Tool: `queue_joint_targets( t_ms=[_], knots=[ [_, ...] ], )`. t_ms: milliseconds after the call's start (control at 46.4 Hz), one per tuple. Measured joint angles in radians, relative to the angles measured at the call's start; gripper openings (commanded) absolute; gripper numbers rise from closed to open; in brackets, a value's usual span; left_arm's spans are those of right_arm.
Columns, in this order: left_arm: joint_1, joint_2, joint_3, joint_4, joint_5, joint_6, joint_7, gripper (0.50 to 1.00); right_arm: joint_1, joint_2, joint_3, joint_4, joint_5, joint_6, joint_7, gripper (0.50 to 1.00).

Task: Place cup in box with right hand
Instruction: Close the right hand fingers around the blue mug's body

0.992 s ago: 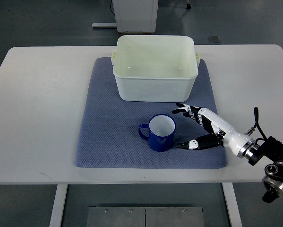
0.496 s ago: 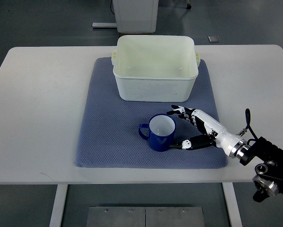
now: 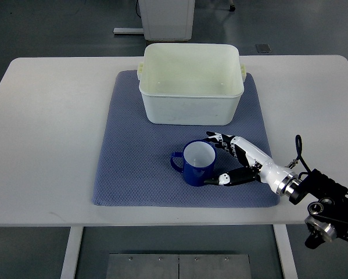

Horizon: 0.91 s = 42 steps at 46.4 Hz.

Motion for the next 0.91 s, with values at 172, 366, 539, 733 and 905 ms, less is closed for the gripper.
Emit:
queue_joint_targets(
  t_ms=[172, 366, 539, 733, 905],
  knots=[
    [0.0, 0.0, 0.0, 0.0, 0.0, 0.0, 0.0, 1.0, 0.001, 0.024, 0.0, -0.014, 0.0, -0.003, -0.009, 1.0],
    [0.0, 0.0, 0.0, 0.0, 0.0, 0.0, 0.0, 1.0, 0.006, 0.034, -0.004, -0.016, 0.0, -0.013, -0.016, 1.0],
    [0.0, 0.0, 0.0, 0.0, 0.0, 0.0, 0.0, 1.0, 0.032, 0.052, -0.035, -0.016, 0.002, -0.026, -0.016, 1.0],
    [0.0, 0.0, 0.0, 0.0, 0.0, 0.0, 0.0, 1.0, 0.05, 0.06, -0.05, -0.018, 0.029, -0.041, -0.028, 1.0],
    [0.0, 0.0, 0.0, 0.0, 0.0, 0.0, 0.0, 1.0, 0.076, 0.07, -0.087, -0.023, 0.044, -0.056, -0.03, 0.966]
  ],
)
